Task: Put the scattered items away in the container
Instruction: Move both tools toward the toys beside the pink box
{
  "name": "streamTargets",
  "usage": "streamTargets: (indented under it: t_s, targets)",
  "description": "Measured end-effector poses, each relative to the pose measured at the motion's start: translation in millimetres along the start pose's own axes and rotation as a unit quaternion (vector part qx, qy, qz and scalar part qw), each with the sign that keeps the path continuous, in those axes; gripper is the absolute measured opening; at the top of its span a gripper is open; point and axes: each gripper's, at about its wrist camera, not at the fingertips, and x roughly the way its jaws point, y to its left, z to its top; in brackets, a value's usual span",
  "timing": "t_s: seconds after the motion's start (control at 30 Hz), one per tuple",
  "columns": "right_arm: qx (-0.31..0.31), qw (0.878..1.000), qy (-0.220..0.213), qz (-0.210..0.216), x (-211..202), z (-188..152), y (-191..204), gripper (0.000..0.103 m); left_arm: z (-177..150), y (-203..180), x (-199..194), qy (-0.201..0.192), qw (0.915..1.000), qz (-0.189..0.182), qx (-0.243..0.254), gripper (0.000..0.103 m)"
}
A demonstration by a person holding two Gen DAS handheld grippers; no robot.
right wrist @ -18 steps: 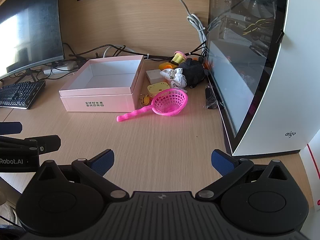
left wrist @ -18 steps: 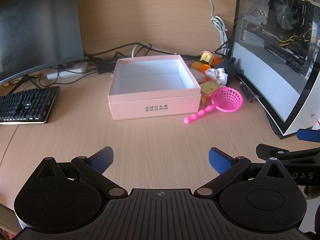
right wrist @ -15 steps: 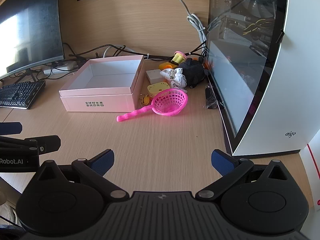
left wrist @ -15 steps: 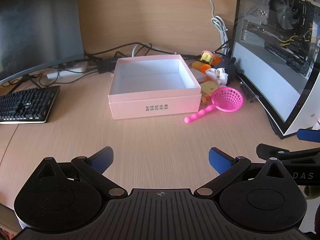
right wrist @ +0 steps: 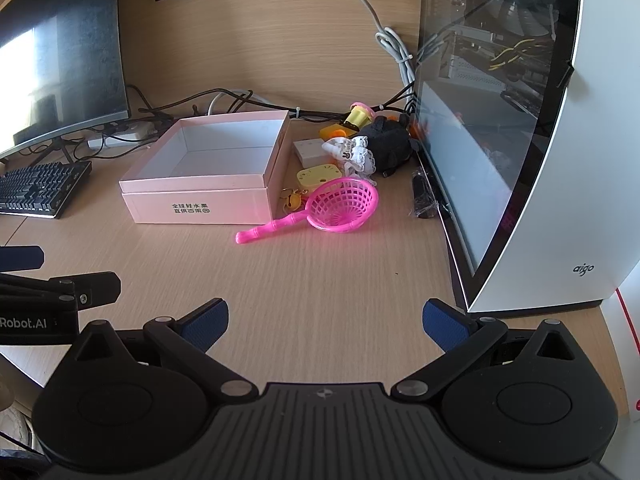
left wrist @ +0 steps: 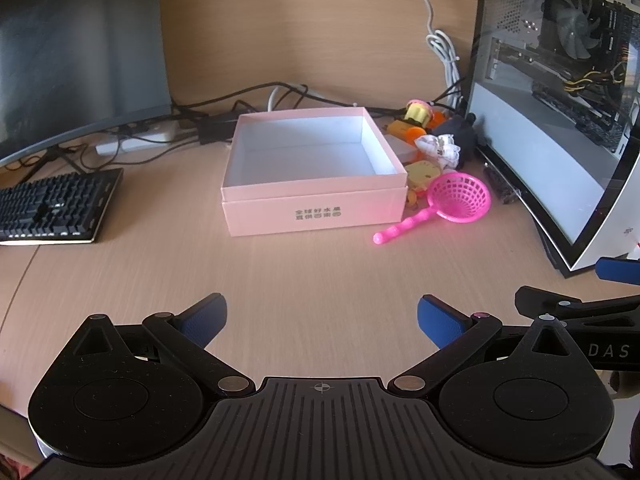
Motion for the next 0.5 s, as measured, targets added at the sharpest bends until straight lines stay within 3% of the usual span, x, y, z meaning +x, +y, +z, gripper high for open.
streamTargets:
  t_s: [0.5]
  targets:
    - [-0.001, 1.0, -0.003, -0.004, 1.7, 4.7, 8.9, 0.103, 7.6, 6.7, -0.7, -0.001, 1.0, -0.002, 0.0, 0.103]
